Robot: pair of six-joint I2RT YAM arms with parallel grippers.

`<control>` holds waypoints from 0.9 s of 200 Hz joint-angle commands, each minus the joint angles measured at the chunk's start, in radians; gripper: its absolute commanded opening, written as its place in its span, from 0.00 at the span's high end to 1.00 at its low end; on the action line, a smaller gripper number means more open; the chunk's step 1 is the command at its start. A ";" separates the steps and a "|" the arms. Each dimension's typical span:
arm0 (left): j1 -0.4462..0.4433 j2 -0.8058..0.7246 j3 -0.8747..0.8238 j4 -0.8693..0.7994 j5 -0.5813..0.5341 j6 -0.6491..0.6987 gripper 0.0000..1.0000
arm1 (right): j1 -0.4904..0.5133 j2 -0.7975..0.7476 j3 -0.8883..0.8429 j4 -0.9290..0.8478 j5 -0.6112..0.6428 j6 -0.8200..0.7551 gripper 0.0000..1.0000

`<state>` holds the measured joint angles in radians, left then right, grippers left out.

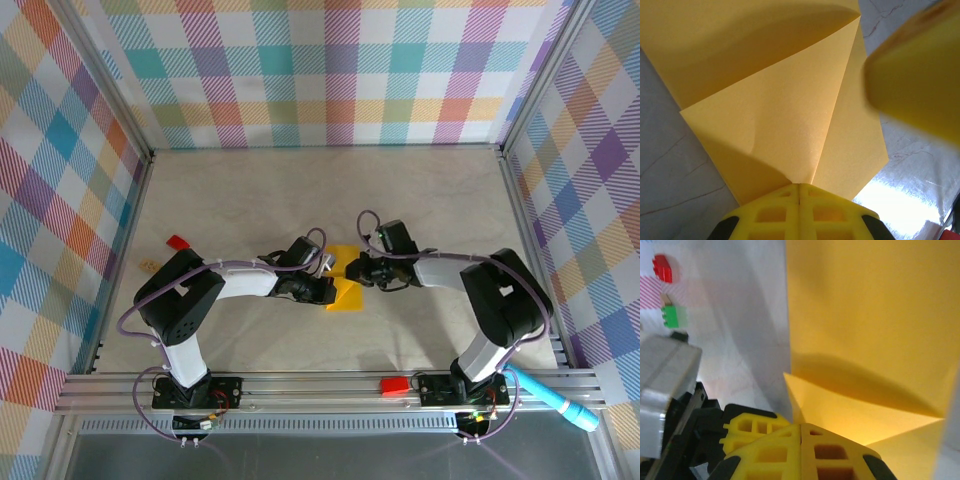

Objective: Fold a paper plane with a square sheet of paper (fold left side to right side)

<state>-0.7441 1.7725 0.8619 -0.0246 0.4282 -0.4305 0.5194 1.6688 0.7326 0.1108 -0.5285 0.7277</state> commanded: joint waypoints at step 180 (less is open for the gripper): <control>0.012 -0.103 0.024 -0.052 0.130 -0.046 1.00 | 0.034 0.150 -0.020 -0.151 0.091 0.014 1.00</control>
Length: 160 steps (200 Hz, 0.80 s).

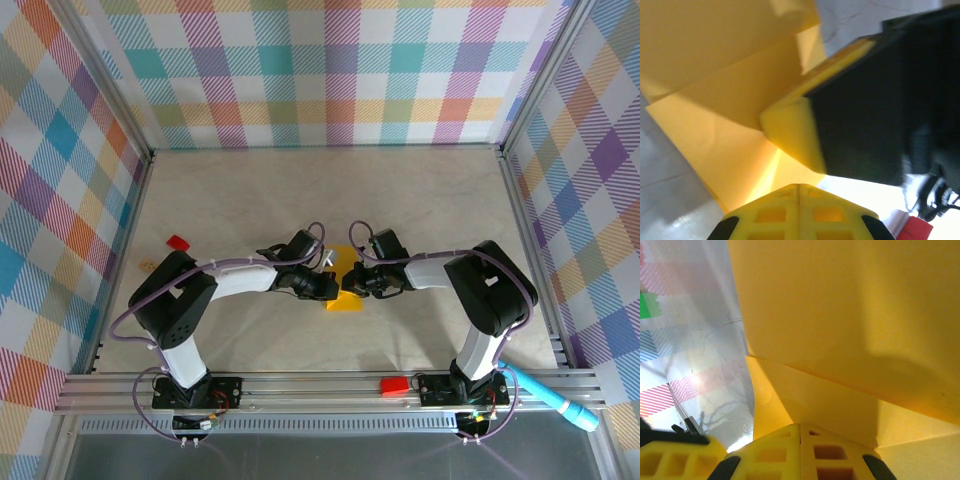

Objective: Fold a paper plane with a square sheet of paper (fold left side to right side)

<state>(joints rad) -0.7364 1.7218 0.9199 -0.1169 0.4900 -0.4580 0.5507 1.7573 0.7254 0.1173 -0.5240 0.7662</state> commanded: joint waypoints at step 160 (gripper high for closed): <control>-0.006 0.053 -0.064 0.117 0.082 -0.016 1.00 | 0.003 0.086 -0.001 -0.187 0.081 -0.022 1.00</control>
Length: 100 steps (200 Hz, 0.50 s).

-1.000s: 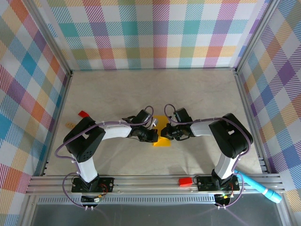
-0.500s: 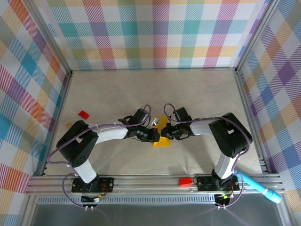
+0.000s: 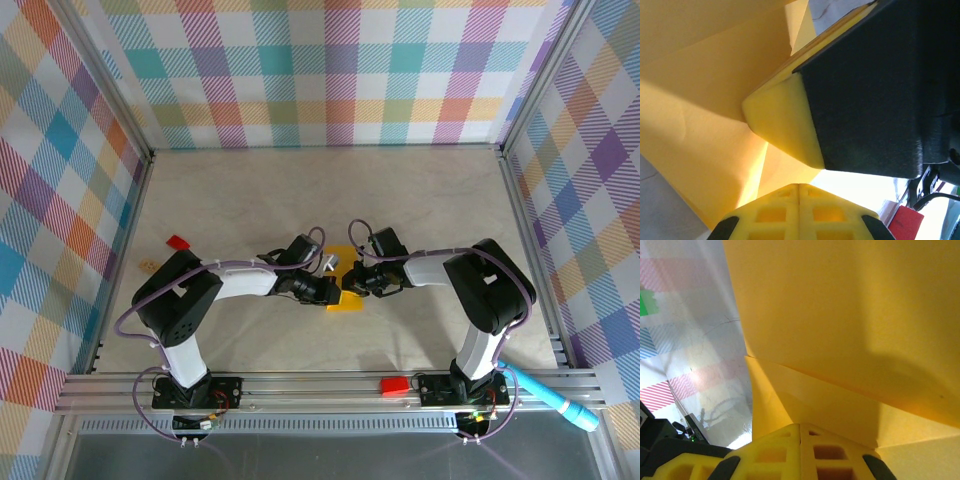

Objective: Fold a paper plane with a square sheet of paper (fold left side to right side)

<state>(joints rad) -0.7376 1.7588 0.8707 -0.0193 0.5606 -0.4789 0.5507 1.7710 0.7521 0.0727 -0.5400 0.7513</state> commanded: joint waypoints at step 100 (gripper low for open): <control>-0.003 -0.003 -0.035 -0.045 -0.042 0.043 1.00 | 0.003 0.084 0.002 -0.199 0.114 -0.037 1.00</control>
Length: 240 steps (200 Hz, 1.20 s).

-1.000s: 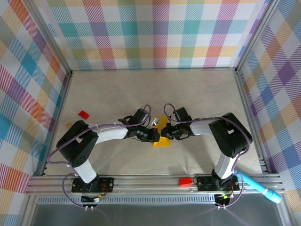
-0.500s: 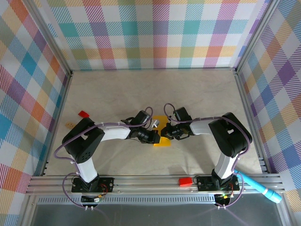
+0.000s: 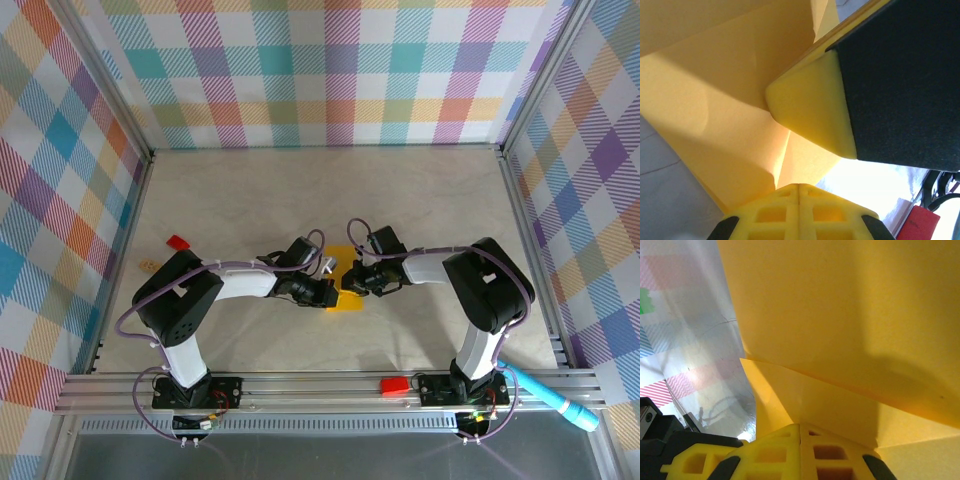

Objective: Fold a paper plane with a square sheet of paper (fold left side to right side)

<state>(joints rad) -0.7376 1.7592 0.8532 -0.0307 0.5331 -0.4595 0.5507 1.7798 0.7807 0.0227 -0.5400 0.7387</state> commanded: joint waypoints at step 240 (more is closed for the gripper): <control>0.035 -0.147 -0.167 -0.038 -0.023 -0.002 1.00 | 0.002 0.096 0.011 -0.178 0.091 -0.050 1.00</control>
<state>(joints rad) -0.7238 1.6550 0.7147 -0.0227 0.4973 -0.4427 0.5507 1.8057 0.8223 -0.0250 -0.5598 0.7097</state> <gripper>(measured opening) 0.049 0.059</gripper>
